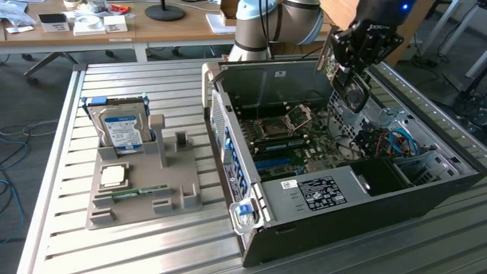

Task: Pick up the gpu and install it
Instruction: 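Pick up the gpu and move the gpu toward the slot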

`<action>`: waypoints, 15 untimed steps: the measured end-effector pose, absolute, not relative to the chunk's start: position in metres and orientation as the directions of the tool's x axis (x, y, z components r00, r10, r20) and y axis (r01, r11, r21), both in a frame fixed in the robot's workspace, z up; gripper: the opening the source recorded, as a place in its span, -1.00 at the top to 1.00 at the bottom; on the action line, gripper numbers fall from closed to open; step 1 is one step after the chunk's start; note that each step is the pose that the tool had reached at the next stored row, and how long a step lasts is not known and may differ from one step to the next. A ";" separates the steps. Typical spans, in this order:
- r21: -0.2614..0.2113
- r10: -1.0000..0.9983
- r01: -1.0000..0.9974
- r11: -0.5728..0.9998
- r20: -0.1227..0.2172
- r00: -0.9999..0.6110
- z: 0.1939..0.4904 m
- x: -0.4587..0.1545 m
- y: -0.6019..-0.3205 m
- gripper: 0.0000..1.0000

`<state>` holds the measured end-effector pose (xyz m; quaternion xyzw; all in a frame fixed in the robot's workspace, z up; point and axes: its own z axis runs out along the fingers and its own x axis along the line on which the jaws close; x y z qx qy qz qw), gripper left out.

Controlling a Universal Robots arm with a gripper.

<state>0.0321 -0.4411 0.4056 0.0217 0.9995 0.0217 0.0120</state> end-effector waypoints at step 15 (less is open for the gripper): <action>0.044 0.044 0.043 0.998 -0.023 -0.999 0.395 0.040 -0.441 0.47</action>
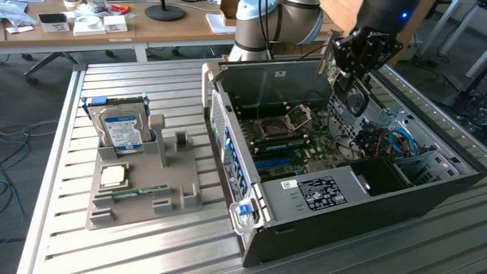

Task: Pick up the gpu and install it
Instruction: 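Pick up the gpu and move the gpu toward the slot, then insert the gpu into the slot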

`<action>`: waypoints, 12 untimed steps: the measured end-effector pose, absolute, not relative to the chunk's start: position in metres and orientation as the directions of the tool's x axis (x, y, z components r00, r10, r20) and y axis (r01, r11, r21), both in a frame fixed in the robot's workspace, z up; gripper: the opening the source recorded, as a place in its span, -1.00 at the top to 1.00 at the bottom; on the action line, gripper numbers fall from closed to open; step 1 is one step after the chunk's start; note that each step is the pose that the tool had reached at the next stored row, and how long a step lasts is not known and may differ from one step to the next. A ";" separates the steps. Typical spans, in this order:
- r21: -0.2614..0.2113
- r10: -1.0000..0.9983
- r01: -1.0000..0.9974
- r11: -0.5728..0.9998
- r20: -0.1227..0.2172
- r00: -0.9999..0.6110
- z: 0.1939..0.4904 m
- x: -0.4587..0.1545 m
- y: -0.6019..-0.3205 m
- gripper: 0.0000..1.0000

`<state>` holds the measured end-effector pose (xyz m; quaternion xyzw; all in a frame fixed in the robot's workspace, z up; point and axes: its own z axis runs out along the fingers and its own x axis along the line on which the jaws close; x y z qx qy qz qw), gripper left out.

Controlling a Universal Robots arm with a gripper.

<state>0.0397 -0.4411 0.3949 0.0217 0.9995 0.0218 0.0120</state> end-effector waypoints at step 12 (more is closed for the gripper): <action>0.044 0.044 0.043 0.998 -0.023 -0.999 0.385 0.040 -0.441 0.47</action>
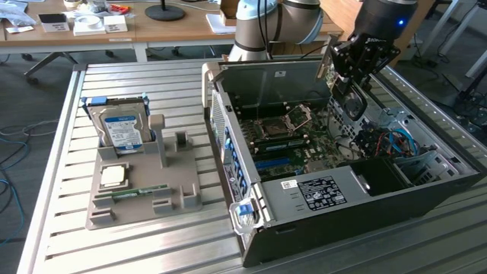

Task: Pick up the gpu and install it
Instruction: 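Insert the gpu into the slot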

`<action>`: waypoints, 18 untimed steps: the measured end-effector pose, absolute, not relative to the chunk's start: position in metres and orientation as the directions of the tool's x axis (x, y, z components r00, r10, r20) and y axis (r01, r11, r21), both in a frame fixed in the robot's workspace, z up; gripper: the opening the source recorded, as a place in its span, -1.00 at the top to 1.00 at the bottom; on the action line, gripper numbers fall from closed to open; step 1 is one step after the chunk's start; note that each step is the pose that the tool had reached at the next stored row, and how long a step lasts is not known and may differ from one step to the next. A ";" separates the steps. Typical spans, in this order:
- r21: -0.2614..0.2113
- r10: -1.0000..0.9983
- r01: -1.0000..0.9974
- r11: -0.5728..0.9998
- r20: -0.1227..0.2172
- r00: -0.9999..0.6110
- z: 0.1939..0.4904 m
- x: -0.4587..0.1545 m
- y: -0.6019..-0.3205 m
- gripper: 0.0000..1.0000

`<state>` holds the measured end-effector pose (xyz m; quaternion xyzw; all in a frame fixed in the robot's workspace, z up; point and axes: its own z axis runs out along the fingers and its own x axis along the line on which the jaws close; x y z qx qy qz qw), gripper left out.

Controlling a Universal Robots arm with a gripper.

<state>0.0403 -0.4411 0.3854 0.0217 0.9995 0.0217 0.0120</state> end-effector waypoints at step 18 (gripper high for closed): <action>0.044 -0.039 -0.040 0.998 -0.023 -0.999 0.385 0.040 -0.441 0.47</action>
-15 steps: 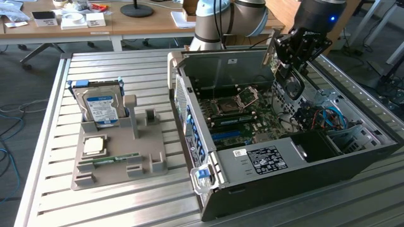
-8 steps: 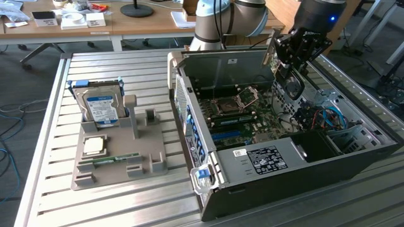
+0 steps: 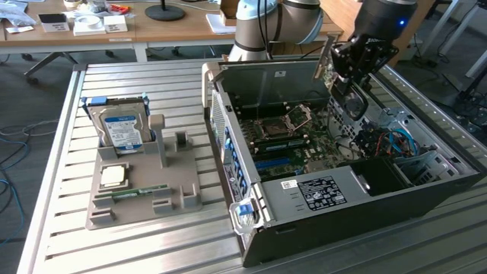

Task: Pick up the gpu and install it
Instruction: 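Insert the gpu into the slot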

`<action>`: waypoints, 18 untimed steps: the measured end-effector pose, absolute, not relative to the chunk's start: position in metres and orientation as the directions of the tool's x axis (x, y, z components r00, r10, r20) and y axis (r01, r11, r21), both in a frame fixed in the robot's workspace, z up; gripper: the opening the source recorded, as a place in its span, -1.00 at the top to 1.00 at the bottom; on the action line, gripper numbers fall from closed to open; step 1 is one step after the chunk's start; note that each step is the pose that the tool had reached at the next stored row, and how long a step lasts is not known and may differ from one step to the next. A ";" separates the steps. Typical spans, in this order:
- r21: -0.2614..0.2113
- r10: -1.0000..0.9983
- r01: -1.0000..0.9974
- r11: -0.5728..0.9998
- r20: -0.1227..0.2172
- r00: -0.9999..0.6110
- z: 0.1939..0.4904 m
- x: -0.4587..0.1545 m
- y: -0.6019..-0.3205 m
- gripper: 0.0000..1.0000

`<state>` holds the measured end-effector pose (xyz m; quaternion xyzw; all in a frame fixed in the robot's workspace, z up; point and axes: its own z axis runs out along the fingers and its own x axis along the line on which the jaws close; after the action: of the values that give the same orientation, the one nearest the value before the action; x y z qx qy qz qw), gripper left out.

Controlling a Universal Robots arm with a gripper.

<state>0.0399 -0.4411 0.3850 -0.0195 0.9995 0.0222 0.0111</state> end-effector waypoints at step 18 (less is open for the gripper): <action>0.043 -0.425 -0.425 0.904 -0.023 -0.905 0.383 0.040 -0.441 0.47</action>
<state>0.0399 -0.4409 0.3833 -0.2177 0.9757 0.0236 0.0064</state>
